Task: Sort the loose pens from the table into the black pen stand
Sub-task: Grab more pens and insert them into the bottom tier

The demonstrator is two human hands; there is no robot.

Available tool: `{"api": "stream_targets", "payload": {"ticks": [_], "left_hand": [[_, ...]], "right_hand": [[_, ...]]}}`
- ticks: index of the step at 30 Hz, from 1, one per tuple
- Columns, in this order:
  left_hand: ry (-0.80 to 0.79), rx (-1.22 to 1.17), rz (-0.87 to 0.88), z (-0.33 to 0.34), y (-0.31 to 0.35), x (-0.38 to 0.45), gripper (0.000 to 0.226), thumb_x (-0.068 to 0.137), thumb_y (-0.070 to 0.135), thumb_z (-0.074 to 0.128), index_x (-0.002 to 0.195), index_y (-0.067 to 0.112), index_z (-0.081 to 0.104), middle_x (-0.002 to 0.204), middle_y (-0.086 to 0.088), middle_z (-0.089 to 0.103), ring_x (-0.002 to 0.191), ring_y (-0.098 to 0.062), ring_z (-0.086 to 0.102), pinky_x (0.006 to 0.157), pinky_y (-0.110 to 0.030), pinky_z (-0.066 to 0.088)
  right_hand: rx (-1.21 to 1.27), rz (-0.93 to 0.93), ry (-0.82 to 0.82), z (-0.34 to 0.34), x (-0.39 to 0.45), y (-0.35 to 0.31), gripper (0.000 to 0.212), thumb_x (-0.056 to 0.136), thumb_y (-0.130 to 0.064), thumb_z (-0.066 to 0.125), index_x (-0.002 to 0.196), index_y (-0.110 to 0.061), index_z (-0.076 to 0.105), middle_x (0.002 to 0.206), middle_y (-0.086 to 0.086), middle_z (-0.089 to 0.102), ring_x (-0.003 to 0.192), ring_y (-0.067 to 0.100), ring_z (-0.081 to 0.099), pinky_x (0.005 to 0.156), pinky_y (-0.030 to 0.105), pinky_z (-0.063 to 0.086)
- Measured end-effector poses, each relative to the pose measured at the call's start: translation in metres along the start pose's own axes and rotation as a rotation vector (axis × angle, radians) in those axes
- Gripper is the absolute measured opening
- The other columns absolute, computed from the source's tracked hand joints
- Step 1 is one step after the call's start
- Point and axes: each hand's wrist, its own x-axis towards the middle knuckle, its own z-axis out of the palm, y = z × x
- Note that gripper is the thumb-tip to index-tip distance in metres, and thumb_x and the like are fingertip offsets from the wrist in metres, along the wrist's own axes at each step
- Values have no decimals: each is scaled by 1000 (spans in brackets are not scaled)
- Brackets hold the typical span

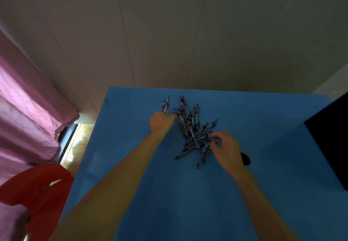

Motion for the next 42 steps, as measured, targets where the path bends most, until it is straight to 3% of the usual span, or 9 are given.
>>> {"api": "stream_targets", "payload": {"ticks": [6,13,17,24,28,30,33,38,42], "left_hand": [[-62,127,-72,21,5,-8,71,69,59,84,61,19,26,54,1,32,47,-13,33,44,-27,27],[-27,67,-67,22,-3,-8,40,80,35,73,63,17,42,60,-3,46,55,-19,47,52,-30,43],[-7,18,6,11,-8,-16,46,89,32,64,62,19,29,57,1,31,52,-15,29,53,-30,28],[179,-309,176,-17,-19,-25,45,89,17,71,69,14,31,61,-7,28,60,-19,25,59,-38,27],[288,-333,248,-22,-30,-38,55,93,18,68,64,15,22,59,-3,19,59,-17,17,61,-32,19],[284,-310,267,-22,-38,-38,49,92,18,70,64,13,30,60,-6,26,61,-17,23,61,-33,23],[266,-308,269,-21,-50,-34,26,92,19,72,75,3,58,65,-5,50,62,-14,43,64,-31,43],[377,-410,284,-23,-53,-37,54,92,14,70,64,19,23,56,3,25,53,-9,24,53,-20,24],[370,-364,233,-25,-64,-37,53,93,16,69,64,17,25,57,-4,29,56,-14,30,57,-32,28]], "right_hand": [[-12,-9,3,-5,-3,6,18,94,-9,63,109,-17,70,110,-1,62,97,12,60,85,22,45],[-15,11,8,-10,-7,12,17,95,-12,62,109,-19,71,110,-3,60,96,12,60,85,26,49],[-11,-4,4,-8,-10,7,18,95,-9,61,108,-18,70,107,-6,59,96,10,59,86,25,48],[-2,-32,6,-1,-7,-4,17,95,-10,62,108,-18,70,104,-4,61,90,9,59,83,24,50],[-5,-91,17,6,-2,-20,20,96,-9,60,112,-17,69,108,-4,61,89,10,60,83,24,51],[-11,-126,35,13,3,-30,23,96,-8,60,116,-15,68,111,-3,62,89,9,59,84,22,51],[-58,-185,34,23,11,-42,24,95,-10,61,118,-14,67,114,0,63,94,12,60,87,28,53],[-63,-217,47,38,15,-50,25,97,-12,59,121,-15,67,118,0,63,99,14,60,87,27,52],[-73,-218,28,43,10,-53,26,96,-10,58,121,-15,66,113,0,61,89,13,60,80,35,56]]}}
